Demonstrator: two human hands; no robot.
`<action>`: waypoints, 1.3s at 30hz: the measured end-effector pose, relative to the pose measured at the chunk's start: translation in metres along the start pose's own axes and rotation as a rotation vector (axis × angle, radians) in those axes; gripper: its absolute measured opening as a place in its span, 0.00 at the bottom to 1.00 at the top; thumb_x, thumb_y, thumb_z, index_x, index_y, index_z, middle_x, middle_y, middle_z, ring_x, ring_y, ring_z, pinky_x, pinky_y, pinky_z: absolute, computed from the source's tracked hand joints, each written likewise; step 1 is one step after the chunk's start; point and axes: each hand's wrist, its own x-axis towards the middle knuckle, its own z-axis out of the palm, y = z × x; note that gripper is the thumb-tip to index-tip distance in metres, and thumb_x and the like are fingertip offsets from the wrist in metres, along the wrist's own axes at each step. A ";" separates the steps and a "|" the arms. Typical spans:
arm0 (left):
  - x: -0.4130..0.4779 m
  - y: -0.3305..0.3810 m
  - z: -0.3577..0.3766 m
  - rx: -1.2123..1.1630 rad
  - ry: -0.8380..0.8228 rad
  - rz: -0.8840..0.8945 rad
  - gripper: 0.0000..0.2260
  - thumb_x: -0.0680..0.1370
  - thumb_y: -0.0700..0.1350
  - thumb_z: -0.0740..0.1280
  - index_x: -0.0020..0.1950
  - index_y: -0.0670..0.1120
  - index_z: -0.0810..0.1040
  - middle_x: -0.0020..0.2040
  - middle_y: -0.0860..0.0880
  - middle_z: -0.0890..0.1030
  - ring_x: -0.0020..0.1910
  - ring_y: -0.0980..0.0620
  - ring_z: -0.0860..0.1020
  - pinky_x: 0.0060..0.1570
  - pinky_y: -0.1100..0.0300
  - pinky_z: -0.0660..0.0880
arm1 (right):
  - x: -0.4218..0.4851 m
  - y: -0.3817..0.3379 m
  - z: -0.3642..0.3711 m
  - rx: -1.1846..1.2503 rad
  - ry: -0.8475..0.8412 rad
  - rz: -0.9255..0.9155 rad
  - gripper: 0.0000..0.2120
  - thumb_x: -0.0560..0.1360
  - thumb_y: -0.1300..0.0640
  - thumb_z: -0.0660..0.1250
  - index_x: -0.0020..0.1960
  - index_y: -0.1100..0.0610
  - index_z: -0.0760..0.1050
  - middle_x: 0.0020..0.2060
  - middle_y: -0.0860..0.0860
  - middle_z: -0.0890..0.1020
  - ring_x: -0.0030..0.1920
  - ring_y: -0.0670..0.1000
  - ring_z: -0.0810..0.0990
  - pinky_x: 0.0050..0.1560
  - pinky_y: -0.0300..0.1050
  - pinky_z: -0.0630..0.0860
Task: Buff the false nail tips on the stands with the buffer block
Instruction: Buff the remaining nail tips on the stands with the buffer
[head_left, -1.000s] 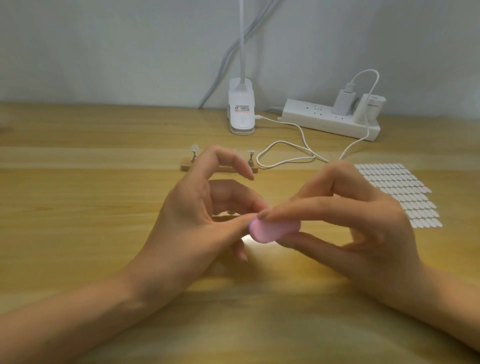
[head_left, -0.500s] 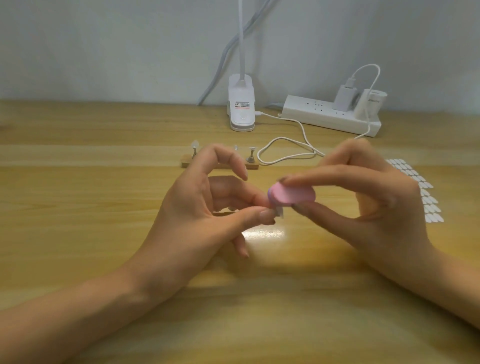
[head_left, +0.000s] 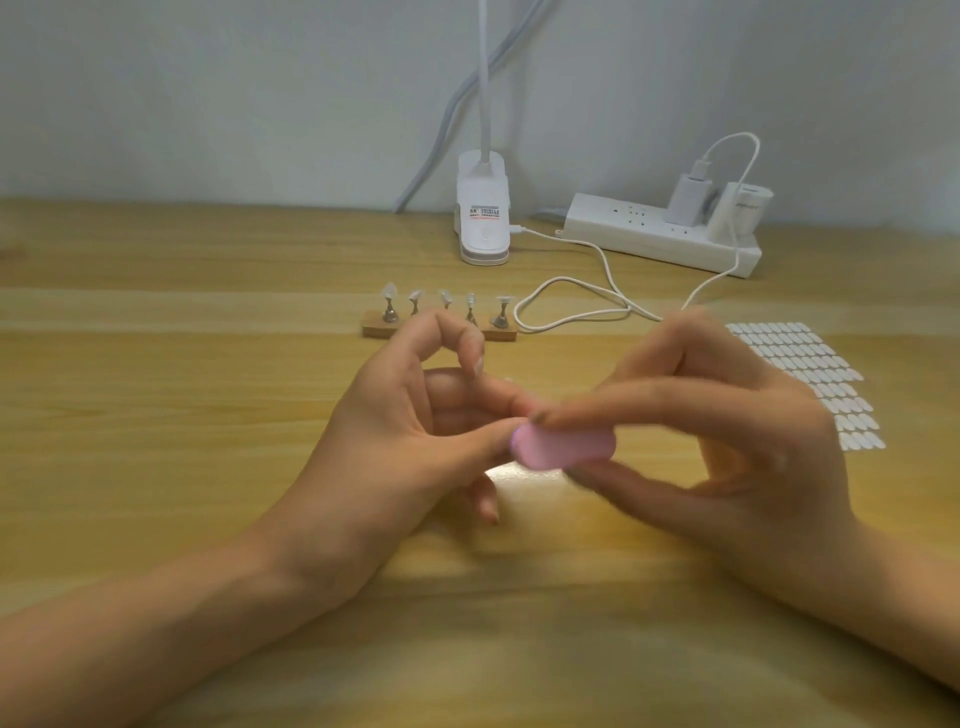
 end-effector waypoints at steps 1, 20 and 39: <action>0.000 0.000 0.001 -0.009 -0.001 -0.009 0.20 0.66 0.40 0.74 0.46 0.44 0.64 0.39 0.42 0.86 0.32 0.51 0.82 0.21 0.65 0.71 | 0.000 0.000 0.000 -0.009 -0.007 -0.007 0.12 0.74 0.54 0.74 0.56 0.48 0.79 0.42 0.49 0.76 0.43 0.53 0.77 0.47 0.45 0.72; -0.001 0.000 -0.002 -0.063 -0.024 -0.038 0.20 0.65 0.42 0.76 0.46 0.47 0.66 0.39 0.44 0.85 0.37 0.50 0.85 0.22 0.66 0.71 | -0.002 0.004 -0.004 0.003 0.039 0.010 0.13 0.74 0.55 0.75 0.57 0.48 0.80 0.42 0.54 0.76 0.44 0.52 0.77 0.46 0.45 0.71; 0.008 0.015 -0.019 -0.055 0.130 0.254 0.15 0.72 0.38 0.73 0.53 0.47 0.71 0.45 0.48 0.85 0.48 0.46 0.86 0.30 0.64 0.78 | 0.024 0.042 -0.028 -0.286 -0.366 0.523 0.13 0.75 0.51 0.70 0.59 0.42 0.78 0.54 0.40 0.73 0.57 0.48 0.70 0.58 0.42 0.65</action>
